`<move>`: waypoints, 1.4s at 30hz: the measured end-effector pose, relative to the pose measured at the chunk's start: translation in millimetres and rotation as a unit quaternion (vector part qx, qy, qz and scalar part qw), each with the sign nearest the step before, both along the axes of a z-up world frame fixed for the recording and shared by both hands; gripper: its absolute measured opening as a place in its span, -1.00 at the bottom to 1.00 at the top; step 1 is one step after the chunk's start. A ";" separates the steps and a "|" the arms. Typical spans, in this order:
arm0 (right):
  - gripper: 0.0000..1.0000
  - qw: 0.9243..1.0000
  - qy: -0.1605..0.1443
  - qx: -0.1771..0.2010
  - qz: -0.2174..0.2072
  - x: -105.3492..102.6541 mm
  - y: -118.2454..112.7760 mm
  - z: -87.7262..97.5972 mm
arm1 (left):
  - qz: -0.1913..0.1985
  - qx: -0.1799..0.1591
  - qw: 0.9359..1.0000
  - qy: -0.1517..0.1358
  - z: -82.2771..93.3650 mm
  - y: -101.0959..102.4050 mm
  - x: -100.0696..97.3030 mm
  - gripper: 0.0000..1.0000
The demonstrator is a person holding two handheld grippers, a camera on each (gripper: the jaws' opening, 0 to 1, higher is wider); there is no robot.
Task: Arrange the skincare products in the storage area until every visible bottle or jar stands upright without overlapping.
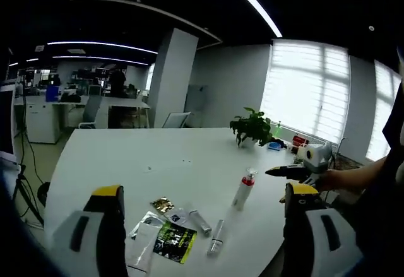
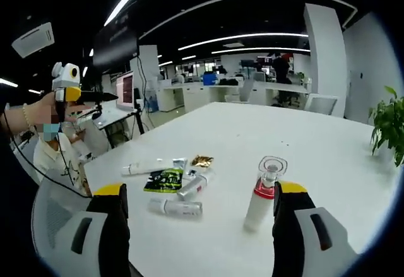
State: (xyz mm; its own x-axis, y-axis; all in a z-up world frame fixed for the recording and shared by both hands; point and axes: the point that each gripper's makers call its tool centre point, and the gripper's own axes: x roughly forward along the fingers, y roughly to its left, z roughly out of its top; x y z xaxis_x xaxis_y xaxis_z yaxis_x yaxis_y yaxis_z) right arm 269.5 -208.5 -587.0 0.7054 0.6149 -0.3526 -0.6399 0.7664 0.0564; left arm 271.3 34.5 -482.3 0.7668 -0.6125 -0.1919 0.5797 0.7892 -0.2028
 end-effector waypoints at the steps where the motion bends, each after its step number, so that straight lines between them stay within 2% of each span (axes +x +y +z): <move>1: 0.90 1.000 0.001 0.002 0.006 0.3 4.9 -1.5 | 0.002 0.000 1.000 -0.001 1.8 -1.1 0.2 0.98; 6: 0.87 0.999 0.012 -0.003 0.041 -0.8 25.8 -9.5 | 0.014 -0.010 1.000 0.004 -9.5 3.0 8.9 0.98; 9: 0.86 0.998 0.007 -0.005 0.065 0.4 39.8 -11.9 | 0.017 -0.015 1.000 0.009 -19.0 3.5 10.9 0.98; 13: 0.80 0.995 0.006 -0.013 0.100 4.3 58.6 -18.9 | 0.021 -0.016 0.999 0.027 -33.2 4.3 12.0 0.97; 18: 0.72 0.989 0.009 -0.034 0.143 5.5 74.1 -31.8 | 0.018 -0.009 0.999 0.038 -43.2 3.7 8.6 0.96; 22: 0.54 0.977 0.009 -0.082 0.195 9.0 79.0 -49.4 | 0.025 -0.018 0.999 0.041 -49.1 4.9 5.8 0.93; 26: 0.30 0.959 0.023 -0.142 0.246 16.8 78.5 -76.1 | 0.030 -0.022 0.998 0.041 -50.7 -0.3 -2.8 0.89; 29: 0.14 0.938 0.033 -0.183 0.292 14.3 83.5 -94.2 | 0.037 -0.029 0.998 0.042 -51.9 1.8 -9.1 0.86; 32: 0.04 0.918 0.035 -0.217 0.330 8.3 89.5 -103.9 | 0.041 -0.030 0.998 0.040 -50.2 4.4 -14.7 0.84; 33: 0.01 0.909 0.033 -0.229 0.346 5.9 93.1 -107.6 | 0.042 -0.029 0.998 0.040 -50.1 3.3 -17.2 0.84; 35: -0.02 0.900 0.033 -0.242 0.360 5.7 97.6 -115.5 | 0.046 -0.026 0.998 0.039 -49.3 4.6 -20.3 0.83; 38: -0.05 0.881 0.031 -0.267 0.388 2.3 108.0 -125.9 | 0.051 -0.019 0.998 0.040 -49.4 7.9 -23.3 0.83; 41: -0.10 0.859 0.023 -0.296 0.418 0.4 116.5 -133.3 | 0.055 -0.014 0.998 0.040 -52.8 11.4 -25.7 0.82; 42: -0.12 0.850 0.022 -0.308 0.427 3.6 119.1 -142.1 | 0.055 -0.014 0.997 0.042 -53.6 11.8 -26.7 0.81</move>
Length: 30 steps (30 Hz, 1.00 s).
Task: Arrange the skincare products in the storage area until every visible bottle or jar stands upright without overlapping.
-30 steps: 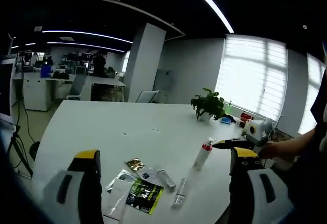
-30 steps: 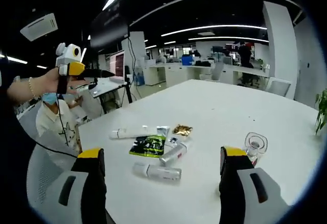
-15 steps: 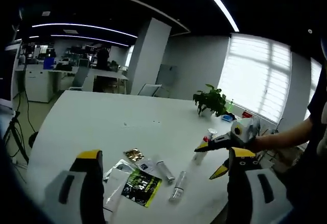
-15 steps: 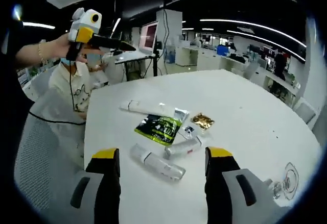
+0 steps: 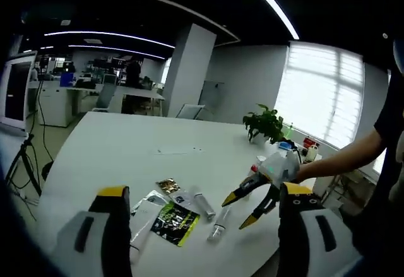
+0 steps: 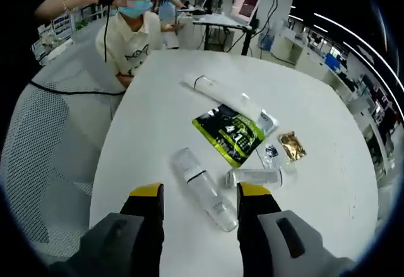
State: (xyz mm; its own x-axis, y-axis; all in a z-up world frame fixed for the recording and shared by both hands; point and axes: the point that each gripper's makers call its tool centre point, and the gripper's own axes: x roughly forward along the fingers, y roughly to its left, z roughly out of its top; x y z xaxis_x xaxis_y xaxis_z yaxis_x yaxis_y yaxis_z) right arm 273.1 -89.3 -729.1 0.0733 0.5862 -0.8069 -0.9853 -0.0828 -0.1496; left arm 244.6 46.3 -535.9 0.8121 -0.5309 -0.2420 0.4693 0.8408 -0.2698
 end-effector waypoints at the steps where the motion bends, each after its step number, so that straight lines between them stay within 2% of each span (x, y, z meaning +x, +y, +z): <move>1: -0.13 1.000 0.001 -0.005 0.010 -1.1 2.5 -2.9 | 0.001 -0.001 1.000 0.001 -0.8 0.5 -1.0 0.81; 2: -0.15 1.000 -0.002 -0.011 0.022 -4.8 4.9 -1.7 | 0.000 -0.002 1.000 0.000 -1.7 0.2 -3.2 0.81; 6: -0.23 0.997 -0.006 -0.054 0.053 -4.7 3.8 -18.3 | -0.001 -0.004 1.000 0.006 -7.4 -0.2 -6.9 0.80; 8: -0.24 0.996 -0.007 -0.063 0.060 -4.3 5.0 -23.5 | 0.001 -0.003 1.000 0.007 -9.3 2.0 -9.9 0.78; 16: -0.33 0.993 -0.015 -0.087 0.076 -7.0 4.0 -30.6 | 0.015 -0.014 1.000 0.005 -8.4 9.8 -12.2 0.78; 22: -0.37 0.991 -0.008 -0.099 0.084 -4.8 0.8 -34.0 | 0.020 -0.019 1.000 0.004 -7.8 11.6 -6.4 0.77; 30: -0.47 0.990 -0.003 -0.107 0.092 1.5 -0.8 -39.1 | 0.018 -0.022 1.000 0.012 -16.6 10.6 -0.7 0.78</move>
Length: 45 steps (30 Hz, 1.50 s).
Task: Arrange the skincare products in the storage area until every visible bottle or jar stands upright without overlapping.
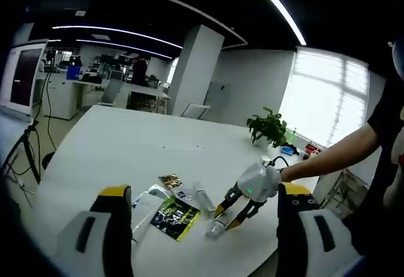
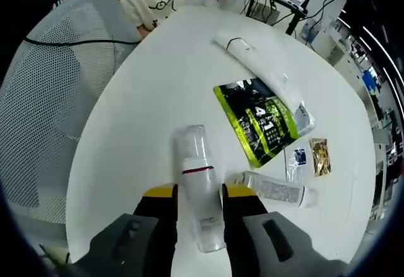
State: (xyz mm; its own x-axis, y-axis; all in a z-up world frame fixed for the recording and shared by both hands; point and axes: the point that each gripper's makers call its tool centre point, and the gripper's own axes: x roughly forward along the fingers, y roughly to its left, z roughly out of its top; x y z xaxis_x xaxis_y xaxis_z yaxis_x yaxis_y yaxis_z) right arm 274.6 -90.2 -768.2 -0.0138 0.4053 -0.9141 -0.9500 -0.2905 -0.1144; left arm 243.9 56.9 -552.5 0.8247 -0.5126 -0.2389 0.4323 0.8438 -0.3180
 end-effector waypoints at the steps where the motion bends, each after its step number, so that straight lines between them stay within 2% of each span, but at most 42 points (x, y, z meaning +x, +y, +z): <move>1: -0.47 1.000 0.001 -0.001 0.000 0.0 0.2 0.0 | -0.001 0.000 1.000 0.002 -1.0 -0.1 0.6 0.78; 6: -0.56 1.000 0.010 -0.006 0.008 -0.8 1.8 -2.4 | -0.008 0.004 1.000 0.007 -2.1 -2.8 2.7 0.80; 10: -0.59 1.000 0.011 -0.017 0.021 -0.1 1.8 -3.1 | -0.018 0.027 0.999 0.013 -6.4 -5.5 3.5 0.82; 17: -0.61 1.000 0.022 -0.017 0.006 0.5 1.2 -3.3 | -0.021 0.024 0.999 0.015 -6.6 -6.7 5.3 0.82; 24: -0.62 1.000 0.017 -0.014 0.000 1.6 2.5 -2.8 | -0.026 0.020 0.999 0.019 -6.9 -9.9 2.8 0.81; 28: -0.63 1.000 0.015 0.005 -0.026 2.2 5.8 -0.3 | -0.034 0.024 0.999 0.024 -8.3 -12.0 -1.2 0.81; 30: -0.63 0.996 0.033 0.050 -0.069 -0.2 14.9 11.2 | -0.040 0.024 0.999 0.022 -6.2 -17.2 -4.2 0.81; 34: -0.63 0.982 0.057 0.125 -0.131 0.1 22.9 41.7 | -0.052 0.016 0.998 0.020 -3.5 -27.5 -6.3 0.81; 39: -0.63 0.953 0.088 0.216 -0.194 -1.9 26.0 76.3 | -0.065 0.006 0.998 0.017 1.8 -44.6 -8.0 0.76; 41: -0.63 0.935 0.099 0.256 -0.223 -0.5 25.6 91.8 | -0.070 -0.008 0.997 0.014 7.8 -53.4 -9.2 0.74; 42: -0.63 0.921 0.114 0.284 -0.241 -1.9 27.4 100.0 | -0.073 -0.014 0.997 0.013 10.2 -58.6 -10.3 0.72; 45: -0.63 0.889 0.141 0.343 -0.268 -9.9 28.7 126.6 | -0.076 -0.032 0.996 0.016 14.7 -69.6 -11.9 0.55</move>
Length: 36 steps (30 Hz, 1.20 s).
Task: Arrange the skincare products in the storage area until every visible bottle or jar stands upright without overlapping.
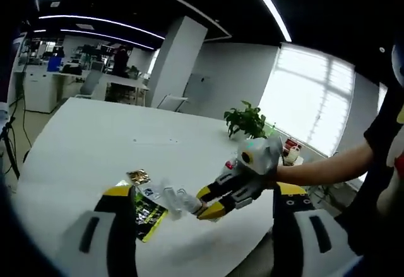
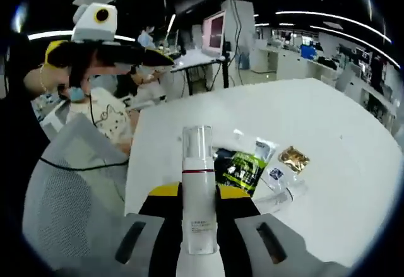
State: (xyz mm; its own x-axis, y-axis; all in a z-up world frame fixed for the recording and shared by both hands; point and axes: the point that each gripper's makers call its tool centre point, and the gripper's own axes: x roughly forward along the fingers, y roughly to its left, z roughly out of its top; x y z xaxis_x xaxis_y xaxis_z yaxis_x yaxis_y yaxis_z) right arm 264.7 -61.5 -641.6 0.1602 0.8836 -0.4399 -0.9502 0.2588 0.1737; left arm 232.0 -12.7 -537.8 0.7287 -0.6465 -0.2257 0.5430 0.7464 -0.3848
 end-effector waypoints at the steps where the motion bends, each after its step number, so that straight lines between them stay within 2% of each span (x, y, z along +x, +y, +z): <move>1: -0.63 0.999 0.014 0.036 -0.011 -4.6 1.2 12.2 | -0.006 -0.010 1.000 -0.005 3.9 -4.8 -0.9 0.50; 4: -0.63 0.994 0.042 0.097 -0.030 -17.4 1.7 40.3 | 0.002 -0.060 0.998 0.002 16.4 -12.2 1.5 0.26; 6: -0.63 0.982 0.095 0.157 -0.044 -28.6 1.9 61.0 | -0.013 -0.087 0.996 0.007 25.6 -18.8 -0.2 0.07; 7: -0.63 0.971 0.132 0.191 -0.052 -35.1 1.1 73.7 | -0.017 -0.091 0.996 0.009 27.4 -20.3 -0.7 0.01; 9: -0.63 0.954 0.155 0.250 -0.057 -43.9 -1.2 98.5 | -0.028 -0.096 0.995 0.009 34.5 -27.4 -1.6 -0.07; 12: -0.63 0.943 0.162 0.287 -0.055 -56.2 -5.9 120.3 | -0.041 -0.089 0.995 0.005 42.0 -37.3 -2.2 -0.05; 15: -0.63 0.938 0.162 0.303 -0.044 -70.1 -8.4 136.0 | -0.064 -0.107 0.992 0.005 51.6 -47.2 -7.6 -0.05; 17: -0.63 0.938 0.159 0.306 -0.037 -75.2 -9.1 141.2 | -0.077 -0.116 0.990 0.005 57.3 -53.2 -12.1 -0.07; 21: -0.63 0.932 0.158 0.324 -0.025 -82.5 -11.2 152.8 | -0.103 -0.125 0.987 0.007 63.0 -60.7 -21.6 -0.25; 25: -0.63 0.930 0.169 0.326 -0.002 -94.2 -8.9 159.0 | -0.119 -0.120 0.986 -0.003 67.6 -66.9 -28.9 -0.36; 27: -0.62 0.930 0.170 0.325 -0.003 -93.7 -9.4 159.2 | -0.129 -0.116 0.985 -0.012 71.2 -70.1 -32.6 -0.45; 30: -0.62 0.924 0.194 0.330 0.000 -94.6 -9.7 162.6 | -0.139 -0.110 0.983 -0.039 80.6 -75.2 -36.3 -0.59; 31: -0.62 0.923 0.197 0.329 -0.003 -92.5 -10.3 162.6 | -0.139 -0.108 0.983 -0.042 82.5 -76.4 -37.0 -0.66; 33: -0.62 0.924 0.193 0.331 -0.004 -91.9 -10.9 166.5 | -0.131 -0.100 0.985 -0.049 86.1 -79.3 -36.8 -0.66; 34: -0.61 0.924 0.192 0.332 -0.005 -91.2 -11.2 167.6 | -0.130 -0.098 0.985 -0.049 86.9 -79.3 -36.4 -0.66; 36: -0.60 0.924 0.197 0.328 -0.015 -89.6 -11.7 170.2 | -0.117 -0.102 0.987 -0.027 86.6 -77.4 -32.5 -0.67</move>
